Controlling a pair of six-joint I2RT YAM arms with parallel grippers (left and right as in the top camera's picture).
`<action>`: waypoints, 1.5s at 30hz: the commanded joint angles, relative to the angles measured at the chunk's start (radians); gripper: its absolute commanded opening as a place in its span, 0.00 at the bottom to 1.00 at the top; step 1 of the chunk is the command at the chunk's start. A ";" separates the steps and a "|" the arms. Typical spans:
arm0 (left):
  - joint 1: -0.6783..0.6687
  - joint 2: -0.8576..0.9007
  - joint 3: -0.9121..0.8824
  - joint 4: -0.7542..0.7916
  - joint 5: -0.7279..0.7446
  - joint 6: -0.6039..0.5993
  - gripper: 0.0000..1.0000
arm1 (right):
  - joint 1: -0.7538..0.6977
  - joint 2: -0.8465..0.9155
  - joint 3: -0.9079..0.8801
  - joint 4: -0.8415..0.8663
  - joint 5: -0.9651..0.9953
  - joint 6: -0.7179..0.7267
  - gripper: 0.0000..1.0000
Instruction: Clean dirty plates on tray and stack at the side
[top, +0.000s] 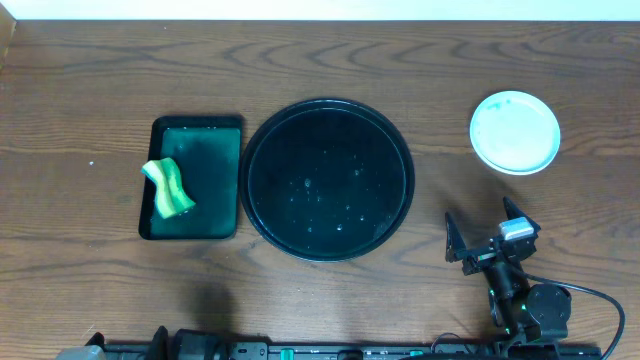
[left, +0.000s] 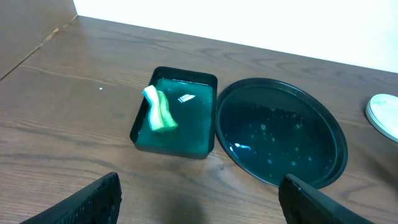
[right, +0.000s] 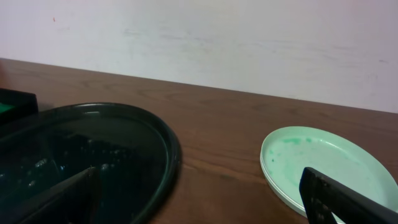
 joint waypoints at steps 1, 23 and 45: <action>-0.005 0.001 -0.002 0.001 -0.005 0.017 0.81 | 0.005 -0.007 -0.002 -0.005 -0.005 -0.016 0.99; -0.005 0.001 -0.002 0.001 -0.005 0.017 0.81 | 0.005 -0.007 -0.002 -0.005 -0.005 -0.016 0.99; -0.005 0.001 -0.083 0.243 0.018 0.018 0.81 | 0.005 -0.007 -0.002 -0.004 -0.005 -0.016 0.99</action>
